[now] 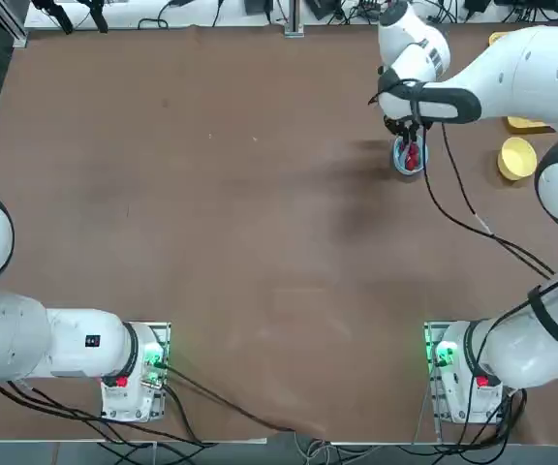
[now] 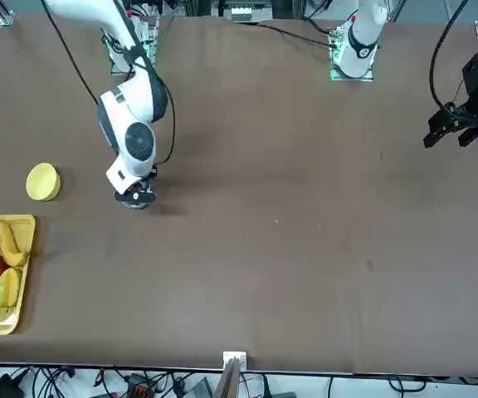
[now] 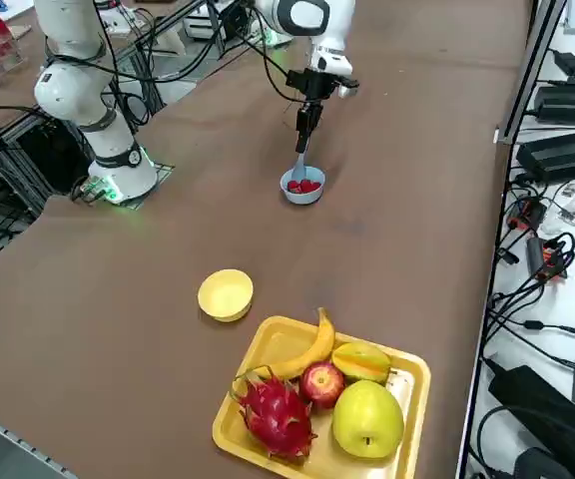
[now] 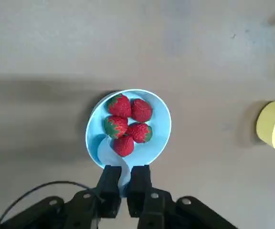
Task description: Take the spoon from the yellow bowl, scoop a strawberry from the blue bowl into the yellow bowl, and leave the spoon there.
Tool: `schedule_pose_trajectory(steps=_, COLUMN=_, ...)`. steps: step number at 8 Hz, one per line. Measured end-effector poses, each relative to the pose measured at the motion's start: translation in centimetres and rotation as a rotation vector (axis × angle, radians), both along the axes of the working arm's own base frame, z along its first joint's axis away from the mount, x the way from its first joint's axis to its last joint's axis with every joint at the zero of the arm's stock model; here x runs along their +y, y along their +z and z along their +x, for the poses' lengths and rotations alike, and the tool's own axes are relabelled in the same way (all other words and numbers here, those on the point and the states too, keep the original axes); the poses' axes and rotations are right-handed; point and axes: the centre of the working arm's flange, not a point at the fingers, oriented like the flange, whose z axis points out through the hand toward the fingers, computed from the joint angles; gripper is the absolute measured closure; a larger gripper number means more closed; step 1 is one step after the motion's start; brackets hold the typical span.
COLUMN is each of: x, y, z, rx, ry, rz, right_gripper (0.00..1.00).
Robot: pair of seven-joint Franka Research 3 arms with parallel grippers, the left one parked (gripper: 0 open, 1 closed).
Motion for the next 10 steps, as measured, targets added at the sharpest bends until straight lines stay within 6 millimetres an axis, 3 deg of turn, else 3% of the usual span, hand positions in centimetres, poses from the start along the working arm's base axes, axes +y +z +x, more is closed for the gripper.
schedule_pose_trajectory(steps=10, x=3.4, y=-2.8, z=-1.5, rx=-0.071, ry=0.087, rz=-0.176, right_gripper=0.89)
